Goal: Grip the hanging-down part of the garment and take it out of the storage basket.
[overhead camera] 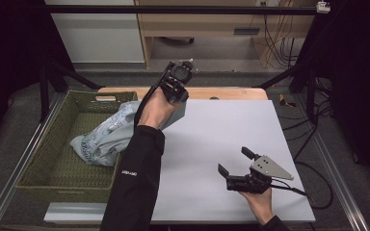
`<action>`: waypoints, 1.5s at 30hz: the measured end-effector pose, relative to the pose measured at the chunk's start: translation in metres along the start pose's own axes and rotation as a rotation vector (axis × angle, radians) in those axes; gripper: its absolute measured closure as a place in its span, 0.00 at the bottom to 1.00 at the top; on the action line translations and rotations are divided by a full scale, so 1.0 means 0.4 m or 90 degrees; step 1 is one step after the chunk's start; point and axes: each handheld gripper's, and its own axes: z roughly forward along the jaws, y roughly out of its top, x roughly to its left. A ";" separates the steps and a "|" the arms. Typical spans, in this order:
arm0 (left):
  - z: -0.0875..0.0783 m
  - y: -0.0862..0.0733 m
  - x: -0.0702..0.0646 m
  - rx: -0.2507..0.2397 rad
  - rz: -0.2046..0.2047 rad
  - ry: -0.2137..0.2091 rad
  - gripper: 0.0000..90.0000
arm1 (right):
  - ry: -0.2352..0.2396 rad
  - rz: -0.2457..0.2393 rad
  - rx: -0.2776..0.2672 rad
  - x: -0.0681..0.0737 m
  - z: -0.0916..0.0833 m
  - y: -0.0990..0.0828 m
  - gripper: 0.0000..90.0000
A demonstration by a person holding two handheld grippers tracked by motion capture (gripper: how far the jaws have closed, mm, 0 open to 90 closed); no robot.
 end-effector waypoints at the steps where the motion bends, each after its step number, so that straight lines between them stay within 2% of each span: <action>1: 0.000 0.000 0.000 0.000 0.000 0.000 0.94 | 0.004 0.008 0.003 0.002 -0.002 0.001 0.00; 3: -0.001 -0.001 0.001 -0.003 -0.004 0.000 0.94 | 0.001 0.001 -0.003 0.000 0.001 0.000 0.00; 8: -0.004 -0.001 0.003 -0.002 -0.002 -0.001 0.94 | 0.007 0.010 0.005 0.001 -0.001 0.003 0.00; 10: -0.003 0.000 0.002 0.000 -0.004 -0.003 0.94 | 0.003 -0.010 0.003 -0.006 0.001 0.003 0.00; 12: 0.000 0.000 0.000 -0.008 -0.014 -0.003 0.94 | 0.005 0.006 0.005 -0.003 0.000 0.006 0.00; 13: 0.000 0.001 0.003 -0.001 -0.003 -0.001 0.94 | 0.005 0.008 0.002 -0.004 0.001 0.006 0.00; 14: 0.002 0.001 0.001 -0.005 -0.010 -0.003 0.94 | 0.005 -0.025 -0.002 -0.014 0.002 0.005 0.00; 15: 0.002 0.001 0.001 -0.005 -0.010 -0.003 0.94 | 0.005 -0.025 -0.002 -0.014 0.002 0.005 0.00; 16: 0.001 0.001 0.003 0.004 -0.002 -0.005 0.94 | 0.005 0.001 0.004 -0.008 0.001 0.009 0.00; 17: 0.001 0.001 0.002 0.004 -0.003 -0.005 0.94 | 0.008 -0.021 0.004 -0.014 0.003 0.010 0.00; 18: 0.001 0.001 0.002 0.004 -0.003 -0.005 0.94 | 0.010 -0.019 0.015 -0.013 0.001 0.013 0.00; 19: 0.000 0.002 0.003 0.004 -0.003 -0.005 0.94 | 0.014 -0.033 0.001 -0.015 0.007 0.014 0.00; 21: 0.002 0.001 0.002 -0.003 -0.013 -0.005 0.94 | 0.016 -0.030 0.005 -0.013 0.009 0.017 0.00; 22: 0.002 0.001 0.002 -0.002 -0.013 -0.004 0.94 | 0.018 0.008 0.000 -0.001 0.017 0.024 0.00; 24: -0.001 0.002 0.006 0.006 -0.005 -0.005 0.94 | 0.021 0.000 0.003 0.000 0.023 0.028 0.00; 26: 0.001 0.001 0.005 0.002 -0.013 -0.005 0.94 | 0.021 -0.001 0.004 0.002 0.028 0.032 0.00; 28: 0.000 0.002 0.007 0.013 -0.006 -0.006 0.94 | 0.030 0.008 -0.008 0.009 0.044 0.042 0.00; 29: 0.000 0.002 0.007 0.013 -0.006 -0.006 0.94 | 0.031 0.010 -0.001 0.011 0.046 0.046 0.00; 30: 0.000 0.003 0.006 0.005 -0.014 -0.005 0.94 | 0.034 0.005 -0.005 0.013 0.054 0.051 0.00; 31: -0.002 0.003 0.008 0.011 -0.008 -0.005 0.94 | 0.033 -0.017 -0.002 0.010 0.060 0.053 0.00; 32: -0.003 0.004 0.009 0.011 -0.009 -0.006 0.94 | 0.037 -0.019 -0.001 0.011 0.064 0.056 0.00; 33: -0.003 0.004 0.009 0.011 -0.009 -0.006 0.94 | 0.037 -0.019 -0.001 0.011 0.064 0.056 0.00; 34: -0.002 0.004 0.008 0.003 -0.018 -0.004 0.94 | 0.036 -0.006 -0.001 0.019 0.071 0.064 0.00; 39: -0.015 0.003 0.012 0.009 -0.014 -0.002 0.94 | 0.049 -0.004 -0.010 0.035 0.096 0.081 0.00; 40: -0.015 0.003 0.011 0.000 -0.022 0.000 0.94 | 0.055 -0.002 -0.011 0.041 0.107 0.085 0.00; 41: -0.020 0.004 0.014 0.010 -0.013 0.001 0.94 | 0.057 -0.003 -0.012 0.045 0.114 0.087 0.00; 42: -0.019 0.004 0.013 0.000 -0.021 0.002 0.94 | 0.056 -0.008 -0.008 0.049 0.121 0.088 0.00; 45: -0.023 0.004 0.016 0.007 -0.015 -0.001 0.94 | 0.059 -0.010 -0.011 0.058 0.135 0.092 0.00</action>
